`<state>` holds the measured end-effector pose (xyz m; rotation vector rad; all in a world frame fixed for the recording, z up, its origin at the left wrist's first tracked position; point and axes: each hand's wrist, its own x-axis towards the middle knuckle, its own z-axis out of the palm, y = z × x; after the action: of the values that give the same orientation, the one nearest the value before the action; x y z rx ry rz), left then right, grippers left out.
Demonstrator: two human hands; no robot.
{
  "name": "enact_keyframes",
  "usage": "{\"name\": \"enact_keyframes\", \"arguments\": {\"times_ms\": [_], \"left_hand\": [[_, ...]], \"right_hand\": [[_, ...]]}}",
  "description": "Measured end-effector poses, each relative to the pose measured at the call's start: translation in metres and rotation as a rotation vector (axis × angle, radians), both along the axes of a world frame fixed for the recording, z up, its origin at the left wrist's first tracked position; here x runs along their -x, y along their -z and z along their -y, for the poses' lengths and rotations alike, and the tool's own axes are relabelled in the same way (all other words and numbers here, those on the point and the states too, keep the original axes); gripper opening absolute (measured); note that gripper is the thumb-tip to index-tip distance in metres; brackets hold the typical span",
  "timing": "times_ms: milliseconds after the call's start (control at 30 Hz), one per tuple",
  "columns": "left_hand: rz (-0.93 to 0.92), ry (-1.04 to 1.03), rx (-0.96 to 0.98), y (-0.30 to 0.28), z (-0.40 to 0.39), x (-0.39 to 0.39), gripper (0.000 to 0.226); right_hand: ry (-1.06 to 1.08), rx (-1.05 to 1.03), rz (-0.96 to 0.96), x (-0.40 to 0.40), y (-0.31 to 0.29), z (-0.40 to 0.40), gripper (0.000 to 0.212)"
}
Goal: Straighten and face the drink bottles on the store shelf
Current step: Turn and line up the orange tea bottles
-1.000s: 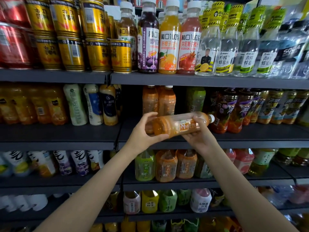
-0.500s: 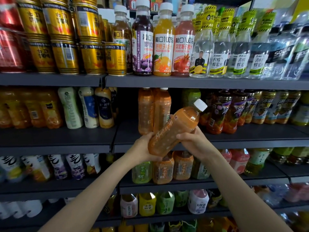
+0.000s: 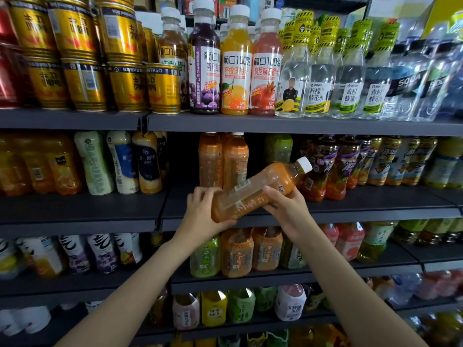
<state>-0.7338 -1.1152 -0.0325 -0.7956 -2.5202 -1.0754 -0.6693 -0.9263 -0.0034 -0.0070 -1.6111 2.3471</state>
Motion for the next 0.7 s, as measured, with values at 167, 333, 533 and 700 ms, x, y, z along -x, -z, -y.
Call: {"name": "enact_keyframes", "arguments": {"times_ms": [167, 333, 533, 700], "left_hand": [[0.331, 0.221, -0.087, -0.012, -0.001, 0.009, 0.072], [0.107, 0.117, -0.037, -0.006, -0.009, 0.009, 0.062], [-0.413, -0.194, -0.043, 0.004, -0.019, -0.001, 0.068], [-0.545, -0.216, -0.038, 0.006, -0.015, 0.003, 0.075]], "right_hand": [[-0.067, -0.047, -0.052, -0.003, 0.001, -0.009, 0.042], [-0.147, -0.044, -0.081, 0.001, -0.003, -0.013, 0.053], [-0.043, -0.062, 0.01, 0.009, -0.001, -0.007, 0.072], [-0.033, -0.019, 0.007, 0.01, 0.002, -0.005, 0.068]]}}
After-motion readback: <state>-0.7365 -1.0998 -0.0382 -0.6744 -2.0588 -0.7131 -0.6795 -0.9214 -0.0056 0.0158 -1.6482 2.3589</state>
